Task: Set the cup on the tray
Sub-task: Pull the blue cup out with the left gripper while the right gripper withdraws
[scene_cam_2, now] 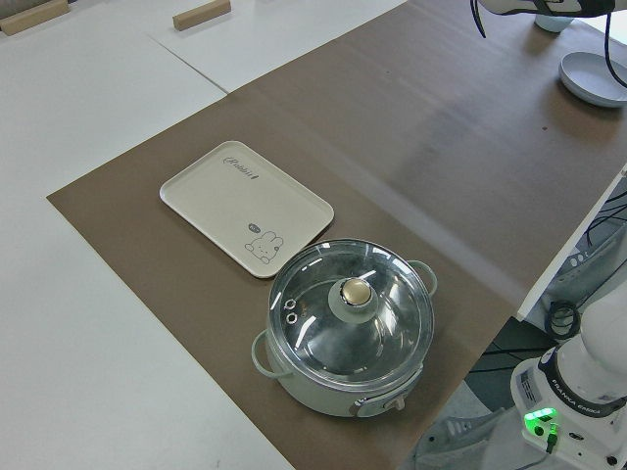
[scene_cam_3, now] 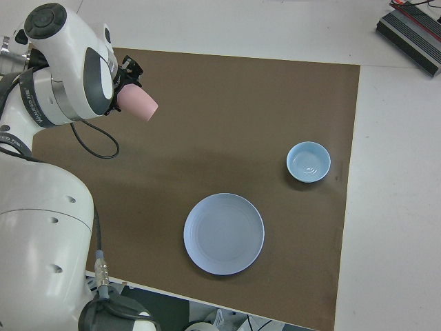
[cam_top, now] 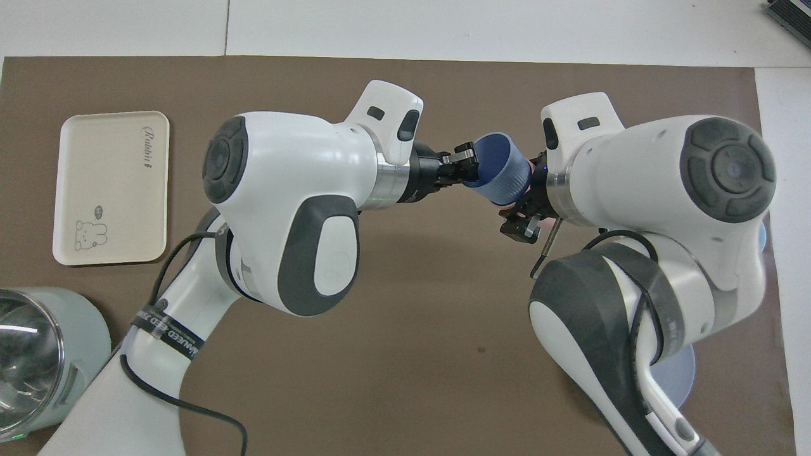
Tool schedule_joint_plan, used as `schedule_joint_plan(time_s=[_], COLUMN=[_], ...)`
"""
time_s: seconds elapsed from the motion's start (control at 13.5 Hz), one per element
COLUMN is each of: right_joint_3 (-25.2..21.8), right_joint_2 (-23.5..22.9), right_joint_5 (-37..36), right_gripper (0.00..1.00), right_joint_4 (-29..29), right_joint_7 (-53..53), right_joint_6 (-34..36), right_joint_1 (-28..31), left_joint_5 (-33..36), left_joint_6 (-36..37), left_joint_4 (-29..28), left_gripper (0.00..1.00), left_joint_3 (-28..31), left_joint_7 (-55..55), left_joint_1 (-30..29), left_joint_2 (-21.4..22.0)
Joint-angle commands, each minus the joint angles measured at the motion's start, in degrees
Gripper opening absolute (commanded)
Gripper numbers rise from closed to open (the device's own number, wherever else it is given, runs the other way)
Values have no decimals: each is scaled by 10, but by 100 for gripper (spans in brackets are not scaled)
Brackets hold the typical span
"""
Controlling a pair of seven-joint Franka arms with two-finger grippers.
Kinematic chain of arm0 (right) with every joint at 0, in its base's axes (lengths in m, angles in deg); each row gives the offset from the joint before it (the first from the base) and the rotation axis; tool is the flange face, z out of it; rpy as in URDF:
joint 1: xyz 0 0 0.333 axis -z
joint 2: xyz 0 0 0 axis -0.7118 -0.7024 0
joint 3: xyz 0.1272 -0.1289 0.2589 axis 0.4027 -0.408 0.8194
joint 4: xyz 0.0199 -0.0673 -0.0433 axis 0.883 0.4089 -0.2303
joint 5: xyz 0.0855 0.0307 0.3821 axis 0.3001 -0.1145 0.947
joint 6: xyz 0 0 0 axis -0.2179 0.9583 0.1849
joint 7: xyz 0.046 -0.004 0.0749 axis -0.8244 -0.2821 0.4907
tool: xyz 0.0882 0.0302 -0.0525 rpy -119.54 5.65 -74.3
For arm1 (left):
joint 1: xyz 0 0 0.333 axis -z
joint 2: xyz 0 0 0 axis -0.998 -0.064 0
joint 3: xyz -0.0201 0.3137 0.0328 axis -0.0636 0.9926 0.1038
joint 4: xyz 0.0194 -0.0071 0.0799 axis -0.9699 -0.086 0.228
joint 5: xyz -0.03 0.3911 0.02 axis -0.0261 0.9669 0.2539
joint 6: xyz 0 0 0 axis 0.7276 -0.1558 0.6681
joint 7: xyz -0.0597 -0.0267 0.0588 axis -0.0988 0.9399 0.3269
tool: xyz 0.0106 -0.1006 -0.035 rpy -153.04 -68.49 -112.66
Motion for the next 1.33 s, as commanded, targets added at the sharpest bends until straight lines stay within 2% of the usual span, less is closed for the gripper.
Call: schedule_joint_plan(time_s=[0.0,0.15,0.22,0.37,0.52,0.67,0.81,0.89,0.96,1.11,1.26], right_joint_3=[3,-1,-4,-4,-4,-4,-4,-4,-5,-5,-5], right_joint_2=[2,3,4,4,3,2,-8,-20,-33,-53,-79], right_joint_5=[-10,-7,4,62,115,208,314,391,475,587,676], right_gripper=[0,0,0,0,0,0,0,0,0,0,0], right_joint_4=[2,5,6,7,20,43,68,76,80,99,100], right_joint_7=[-6,-9,-10,7,39,91,197,264,339,436,509], right_joint_6=[3,3,1,-14,-59,-109,-159,-176,-180,-181,-186], right_joint_1=[10,12,24,61,96,135,174,188,203,236,247], left_joint_5=[37,78,133,229,259,258,258,258,257,257,257], left_joint_6=[106,186,215,217,210,165,110,82,49,-32,-72], left_joint_4=[99,118,129,129,110,52,-11,-47,-99,-195,-225], left_gripper=[0,0,0,0,0,0,0,0,0,0,0], left_joint_3=[3,5,5,3,3,2,3,2,2,2,3], left_joint_7=[35,31,27,13,-81,-188,-242,-277,-314,-375,-420], left_joint_1=[-60,-113,-138,-188,-244,-308,-347,-366,-382,-409,-447], left_joint_2=[-23,-16,-14,2,12,36,59,72,92,123,120])
